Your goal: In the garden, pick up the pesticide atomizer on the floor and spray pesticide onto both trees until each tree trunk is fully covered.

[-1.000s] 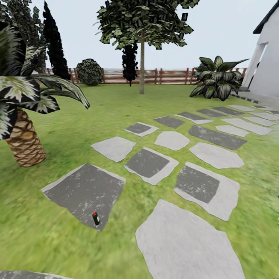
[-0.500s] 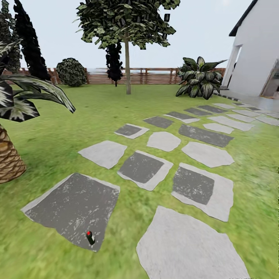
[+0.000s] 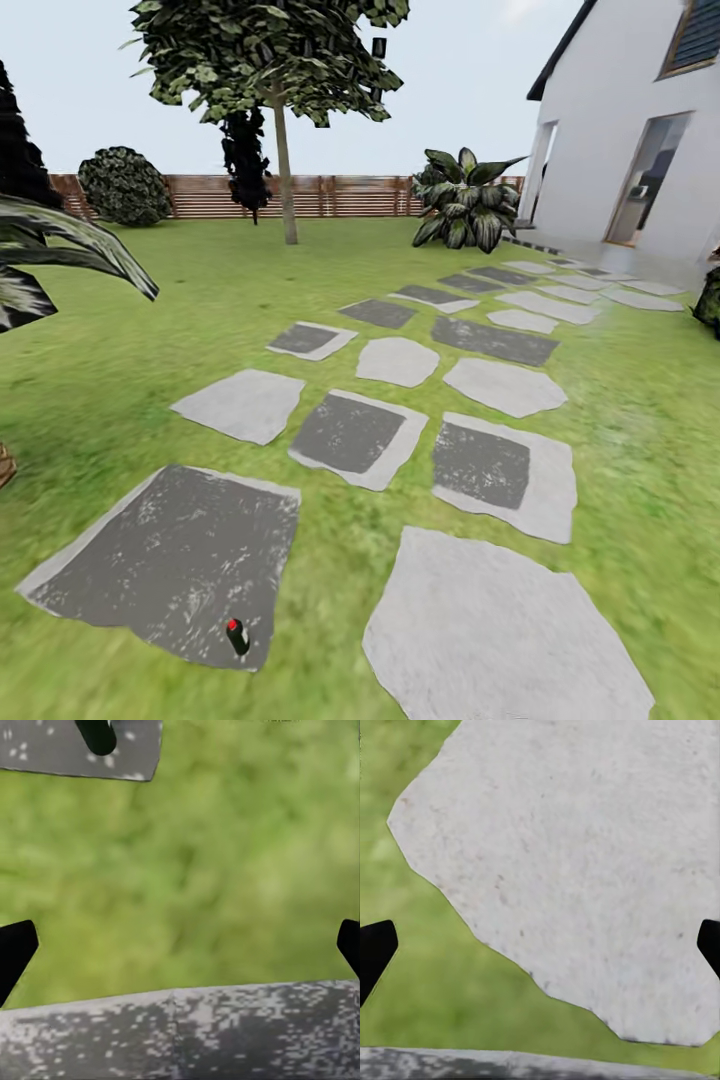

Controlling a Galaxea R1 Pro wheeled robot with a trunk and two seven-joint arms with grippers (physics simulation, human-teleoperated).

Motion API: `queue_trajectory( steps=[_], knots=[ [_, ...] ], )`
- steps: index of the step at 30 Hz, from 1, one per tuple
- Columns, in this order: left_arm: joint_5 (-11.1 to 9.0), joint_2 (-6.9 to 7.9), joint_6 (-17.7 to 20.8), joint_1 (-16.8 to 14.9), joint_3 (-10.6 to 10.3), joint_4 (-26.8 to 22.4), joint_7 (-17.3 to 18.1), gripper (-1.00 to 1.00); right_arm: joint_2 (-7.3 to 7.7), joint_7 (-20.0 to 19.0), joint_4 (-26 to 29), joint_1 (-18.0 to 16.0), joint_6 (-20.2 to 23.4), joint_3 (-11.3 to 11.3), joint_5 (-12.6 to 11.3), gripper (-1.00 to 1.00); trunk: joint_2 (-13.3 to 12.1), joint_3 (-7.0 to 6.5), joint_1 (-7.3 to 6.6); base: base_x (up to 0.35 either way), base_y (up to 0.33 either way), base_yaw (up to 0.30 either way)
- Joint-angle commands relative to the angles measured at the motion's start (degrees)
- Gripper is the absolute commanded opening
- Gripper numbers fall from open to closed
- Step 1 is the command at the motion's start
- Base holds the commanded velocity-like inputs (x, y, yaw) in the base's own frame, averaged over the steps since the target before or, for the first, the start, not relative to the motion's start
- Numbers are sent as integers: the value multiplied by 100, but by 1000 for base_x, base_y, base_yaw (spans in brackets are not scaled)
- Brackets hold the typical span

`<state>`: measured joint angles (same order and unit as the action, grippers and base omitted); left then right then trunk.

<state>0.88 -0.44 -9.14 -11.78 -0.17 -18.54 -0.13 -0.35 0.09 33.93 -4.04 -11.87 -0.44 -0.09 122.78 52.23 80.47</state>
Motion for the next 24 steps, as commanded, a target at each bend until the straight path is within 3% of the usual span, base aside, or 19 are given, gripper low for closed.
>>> queue_trajectory(
  steps=[1, 8, 20, 24],
  knots=[
    [0, 0, 0, 0, 0, 0, -3, 100, 0, 0, 0, 0, 0, 0, 0, 100, 0, 0, 0, 0, 327, -266],
    [0, 0, 0, 0, 0, 0, -5, 100, 0, 0, 0, 0, 0, 0, 0, 100, 0, 0, 0, 68, 284, -266],
    [-12, 14, -8, 0, 15, -23, -8, 100, 0, 0, 0, 0, 0, 0, 0, 100, 0, 0, 0, 7, 15, -266],
    [-116, 273, -270, -37, 125, -82, 34, 100, 0, 0, 0, 0, 0, 0, 0, 100, 0, 0, 0, 0, 0, -266]
  ],
)
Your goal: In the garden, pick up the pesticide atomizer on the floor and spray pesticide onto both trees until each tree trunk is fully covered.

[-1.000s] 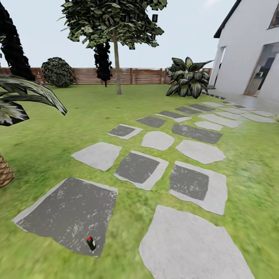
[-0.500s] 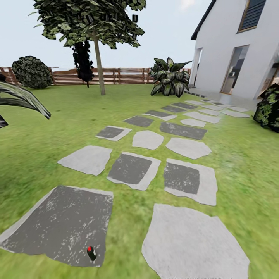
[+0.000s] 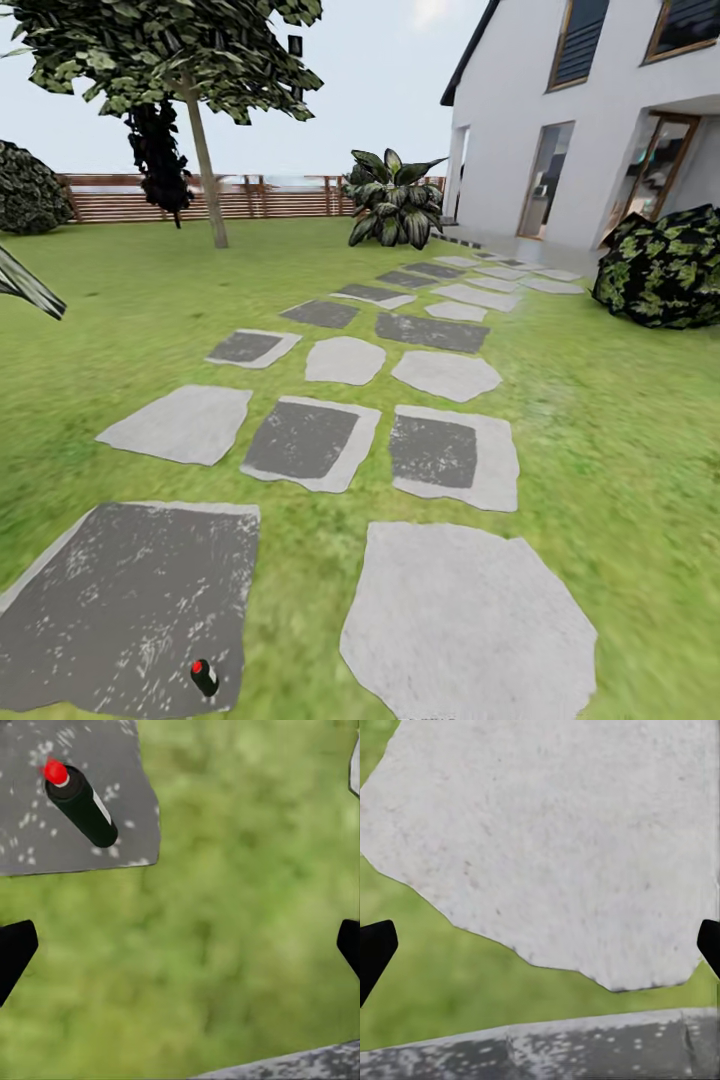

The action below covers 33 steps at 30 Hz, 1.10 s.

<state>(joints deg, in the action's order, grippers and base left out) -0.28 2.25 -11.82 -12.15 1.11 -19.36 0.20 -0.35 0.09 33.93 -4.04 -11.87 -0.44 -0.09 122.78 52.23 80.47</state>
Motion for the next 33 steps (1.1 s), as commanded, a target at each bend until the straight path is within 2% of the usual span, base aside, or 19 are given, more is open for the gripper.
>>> queue_trajectory(
  steps=[1, 5, 16, 23, 30, 33],
  knots=[
    [-102, 118, -73, -18, 96, -11, 25, 100, 0, 0, 0, 0, 0, 0, 0, 100, 0, 0, 0, 0, 0, -266],
    [-335, 250, -159, -32, 347, -146, 49, 100, 0, 0, 0, 0, 0, 0, 0, 100, 0, 0, 0, 0, 0, -266],
    [-350, 204, -164, -24, 382, -147, 43, 100, 0, 0, 1, 0, -3, 4, 0, 100, 0, 0, 0, 0, 0, -245],
    [-354, 205, -172, -24, 406, -138, 42, 100, -7, -18, 12, 0, 0, 13, -4, 100, 0, 2, 0, 0, 0, 4],
    [-357, 187, -167, -28, 381, -152, 38, 100, -3, -4, 56, 0, -2, 5, -5, 100, 0, 26, 0, 0, 0, 232],
    [-363, 120, -127, -178, 371, -188, 7, 100, -1, 2, 82, -11, -6, 2, -8, 100, 0, 40, 0, 0, 0, 230]
  ],
)
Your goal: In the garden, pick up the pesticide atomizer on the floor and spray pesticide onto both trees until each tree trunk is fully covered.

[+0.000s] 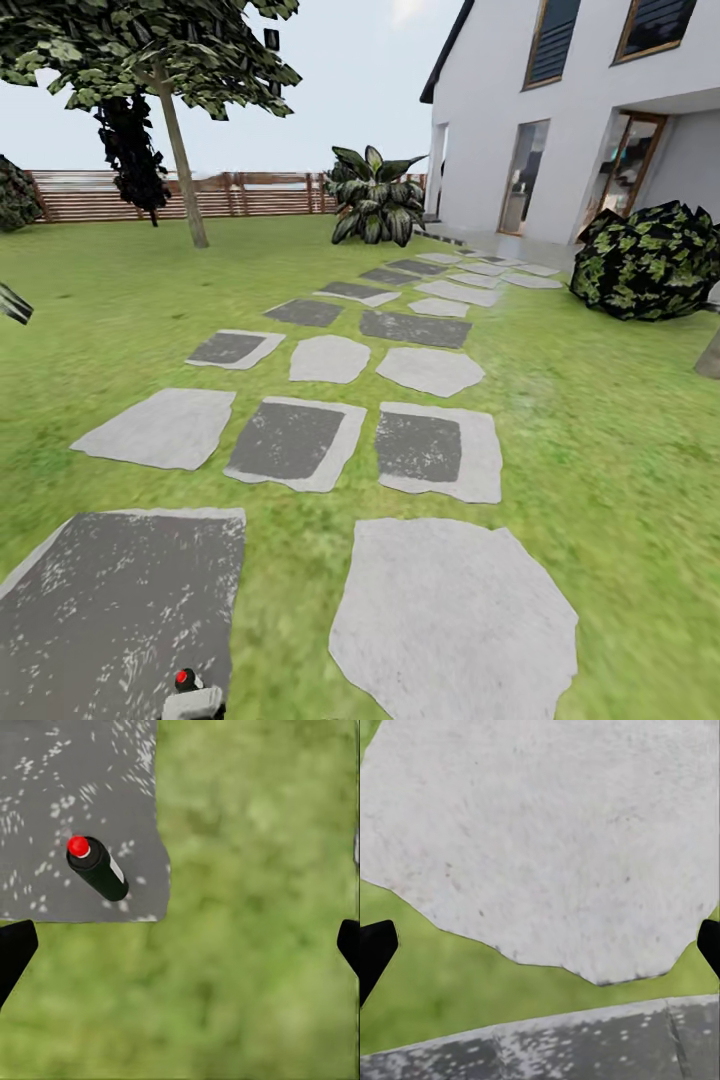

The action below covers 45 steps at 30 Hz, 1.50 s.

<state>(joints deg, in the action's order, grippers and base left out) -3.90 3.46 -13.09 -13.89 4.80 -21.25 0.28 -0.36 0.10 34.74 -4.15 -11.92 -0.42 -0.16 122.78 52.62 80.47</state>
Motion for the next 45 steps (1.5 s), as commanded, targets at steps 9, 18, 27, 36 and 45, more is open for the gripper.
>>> queue_trajectory(
  steps=[9, 18, 27, 36, 45],
  knots=[
    [-45, -143, 978, -1644, -14, 102, -50, 100, 8, -4, 1322, -376, 105, 7, 22, 100, 0, 7, 0, 0, 0, 31],
    [-202, -248, 1088, -2033, 7, 90, -15, 100, 1, -18, 1781, -2503, 2695, 4, 13, 100, 0, 7, 0, 0, 0, 0],
    [-223, -208, 1073, -2047, 7, 122, -6, 100, 583, -61, 1537, -2584, 2744, 27, 7, 100, 0, 7, 0, 0, 0, 0],
    [-234, -174, 1066, -2039, -3, 95, -12, 100, 648, -79, 1409, -2582, 2722, 18, 15, 100, 0, 13, 0, 0, 0, 0],
    [-242, -174, 1070, -2047, 19, 119, -15, 100, 645, -70, 1387, -2582, 2721, 16, 16, 100, 241, 192, 132, 0, 0, 0]
  ],
)
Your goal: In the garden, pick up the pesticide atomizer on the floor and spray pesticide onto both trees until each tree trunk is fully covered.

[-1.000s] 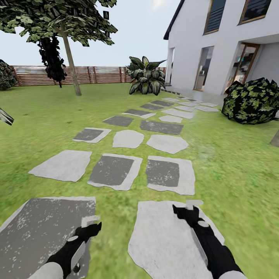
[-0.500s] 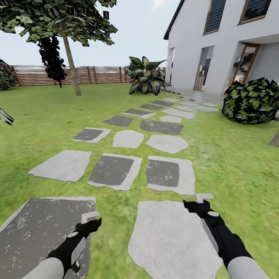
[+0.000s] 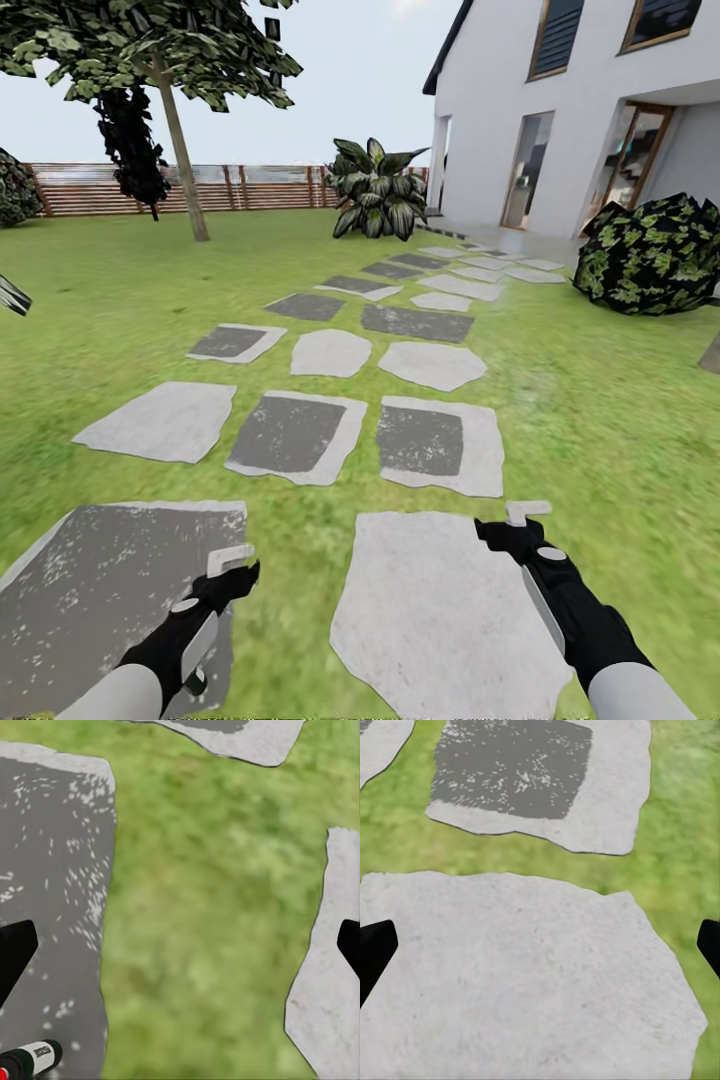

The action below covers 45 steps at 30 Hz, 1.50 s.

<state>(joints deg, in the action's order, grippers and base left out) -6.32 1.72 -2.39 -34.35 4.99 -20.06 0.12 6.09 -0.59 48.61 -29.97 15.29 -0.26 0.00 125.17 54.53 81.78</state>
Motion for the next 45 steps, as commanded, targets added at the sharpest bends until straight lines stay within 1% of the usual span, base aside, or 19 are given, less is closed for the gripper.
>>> queue_trajectory(
  steps=[1, 4, 7, 16, 20, 23, 25, 29, 45],
  knots=[
    [0, -7, -1, -1, 1, -3, 0, 100, -1, -1, 0, 0, 0, 0, 0, 100, 42, 28, 22, 0, 0, 0],
    [-1, -24, -3, -3, 6, -6, -1, 100, 1, -2, -4, 0, 0, 0, 0, 100, 162, 109, 88, 0, 0, 0],
    [-1, -37, -5, -8, -2, -18, 4, 100, 0, -2, -8, 0, 0, 0, 0, 100, 162, 136, 88, 0, 0, 0],
    [1, -34, 1, -38, 8, -13, 5, 100, 4, -2, -4, 0, 0, 0, 0, 100, 523, 380, 286, 0, 0, 0],
    [-4, 10, 1, -44, 11, 0, -10, 100, 6, -2, -6, 0, 0, 0, 0, 100, 684, 488, 374, 0, 0, 2],
    [-16, 22, -4, -45, 78, 0, -9, 100, 0, -2, -8, 0, 0, 0, 0, 100, 804, 569, 440, 0, 0, 85],
    [-17, 21, -36, -45, 101, 3, -9, 100, -1, -2, -9, 0, 0, 1, 0, 100, 884, 621, 484, 0, 0, 147],
    [-21, 21, -218, -45, 115, 41, -17, 100, 0, -2, -9, 0, 0, 1, 0, 100, 1045, 720, 572, 0, 0, 206],
    [-25, 21, -238, -45, 116, 46, -21, 100, 4, -8, -3, 0, 0, 0, 0, 100, 1686, 1093, 923, 0, 0, 238]
  ],
)
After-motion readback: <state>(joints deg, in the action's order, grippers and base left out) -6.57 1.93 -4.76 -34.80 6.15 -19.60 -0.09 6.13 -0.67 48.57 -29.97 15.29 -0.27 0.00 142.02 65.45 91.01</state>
